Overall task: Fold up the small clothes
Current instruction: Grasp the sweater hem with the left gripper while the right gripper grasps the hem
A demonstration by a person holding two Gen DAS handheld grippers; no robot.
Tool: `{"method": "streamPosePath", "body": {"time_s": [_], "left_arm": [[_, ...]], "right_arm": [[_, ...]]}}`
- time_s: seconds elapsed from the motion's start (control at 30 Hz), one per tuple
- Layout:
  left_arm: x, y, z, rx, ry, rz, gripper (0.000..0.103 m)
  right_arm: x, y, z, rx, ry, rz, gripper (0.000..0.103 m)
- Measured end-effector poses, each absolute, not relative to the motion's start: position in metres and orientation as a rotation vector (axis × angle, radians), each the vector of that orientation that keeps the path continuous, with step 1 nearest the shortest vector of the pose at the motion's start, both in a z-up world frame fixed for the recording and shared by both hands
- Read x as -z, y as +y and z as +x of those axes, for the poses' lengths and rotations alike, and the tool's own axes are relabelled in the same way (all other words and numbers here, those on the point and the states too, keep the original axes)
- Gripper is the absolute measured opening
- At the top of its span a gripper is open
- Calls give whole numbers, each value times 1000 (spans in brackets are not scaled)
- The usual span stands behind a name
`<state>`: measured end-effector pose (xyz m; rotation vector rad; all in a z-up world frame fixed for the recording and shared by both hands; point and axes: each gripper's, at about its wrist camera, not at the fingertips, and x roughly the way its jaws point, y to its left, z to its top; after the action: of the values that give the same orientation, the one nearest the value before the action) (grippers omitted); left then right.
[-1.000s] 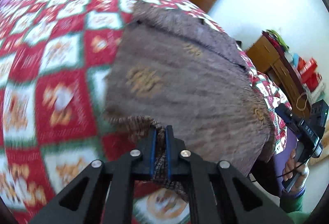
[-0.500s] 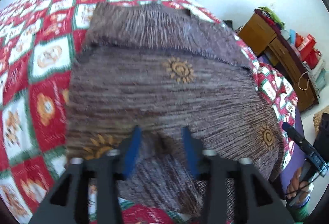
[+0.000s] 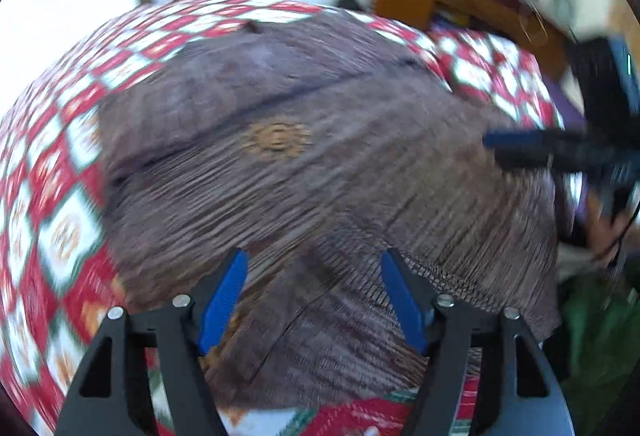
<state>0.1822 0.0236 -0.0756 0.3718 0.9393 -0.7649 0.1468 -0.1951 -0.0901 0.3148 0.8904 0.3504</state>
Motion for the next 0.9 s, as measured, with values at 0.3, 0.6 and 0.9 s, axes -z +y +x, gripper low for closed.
{"method": "streamPosePath", "body": {"time_s": [0.3, 0.6, 0.9], "left_arm": [[95, -2, 167, 913, 839, 551, 30], [96, 7, 181, 900, 891, 468, 44], [97, 1, 171, 927, 872, 489, 13]], "right_arm": [[89, -242, 132, -199, 887, 345, 55], [94, -251, 141, -207, 893, 397, 55], [91, -256, 137, -186, 882, 394, 55]]}}
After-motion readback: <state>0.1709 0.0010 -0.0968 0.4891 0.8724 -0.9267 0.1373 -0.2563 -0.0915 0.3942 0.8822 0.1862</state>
